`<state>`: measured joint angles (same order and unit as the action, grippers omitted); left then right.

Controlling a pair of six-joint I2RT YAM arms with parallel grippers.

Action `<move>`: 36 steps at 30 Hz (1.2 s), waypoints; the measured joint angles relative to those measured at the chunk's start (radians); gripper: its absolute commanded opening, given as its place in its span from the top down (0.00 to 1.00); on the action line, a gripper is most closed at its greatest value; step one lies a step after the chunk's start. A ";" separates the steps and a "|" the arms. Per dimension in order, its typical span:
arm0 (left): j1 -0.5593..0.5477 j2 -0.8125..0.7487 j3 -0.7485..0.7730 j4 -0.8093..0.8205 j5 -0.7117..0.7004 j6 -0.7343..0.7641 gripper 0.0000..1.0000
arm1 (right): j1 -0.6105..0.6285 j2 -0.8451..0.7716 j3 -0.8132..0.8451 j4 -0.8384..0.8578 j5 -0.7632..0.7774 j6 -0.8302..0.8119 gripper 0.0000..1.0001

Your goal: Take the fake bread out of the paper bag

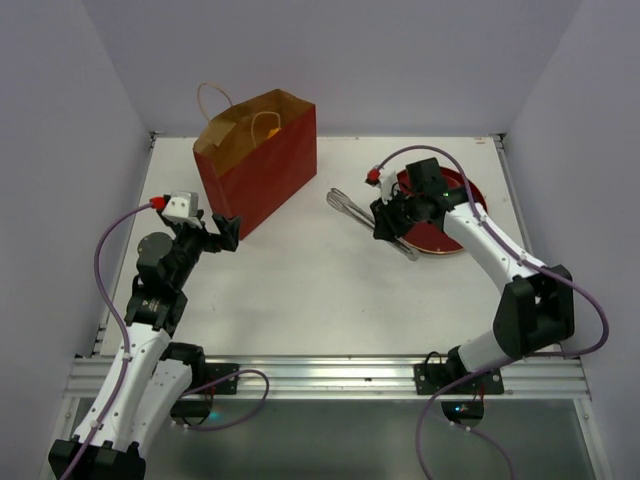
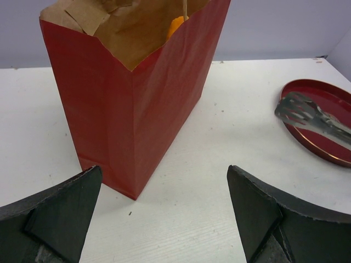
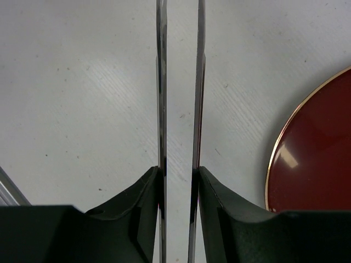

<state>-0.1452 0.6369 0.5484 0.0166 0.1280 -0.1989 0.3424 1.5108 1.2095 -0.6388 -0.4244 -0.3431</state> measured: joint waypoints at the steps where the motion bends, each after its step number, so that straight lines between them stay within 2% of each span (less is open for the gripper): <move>1: 0.000 0.000 0.000 0.000 0.000 0.000 0.00 | -0.008 -0.003 0.000 -0.001 -0.013 -0.003 0.62; 21: 0.000 -0.032 0.027 -0.010 0.050 0.007 0.01 | -0.067 -0.099 0.003 -0.045 -0.148 -0.066 0.63; 24: 0.000 0.016 0.147 -0.065 0.035 0.006 0.02 | -0.077 -0.121 0.013 -0.058 -0.182 -0.069 0.64; 26: 0.000 0.088 0.283 -0.106 0.017 0.002 0.04 | -0.091 -0.141 0.013 -0.058 -0.219 -0.069 0.64; 31: 0.004 0.296 0.571 -0.148 -0.028 0.000 0.04 | -0.156 -0.180 0.000 -0.038 -0.352 -0.042 0.66; 36: 0.064 0.575 0.829 -0.237 0.013 0.005 0.04 | -0.207 -0.202 -0.059 -0.022 -0.464 -0.005 0.67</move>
<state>-0.0814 1.2114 1.3769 -0.2203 0.1410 -0.1944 0.1356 1.3090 1.1507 -0.6605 -0.8886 -0.3481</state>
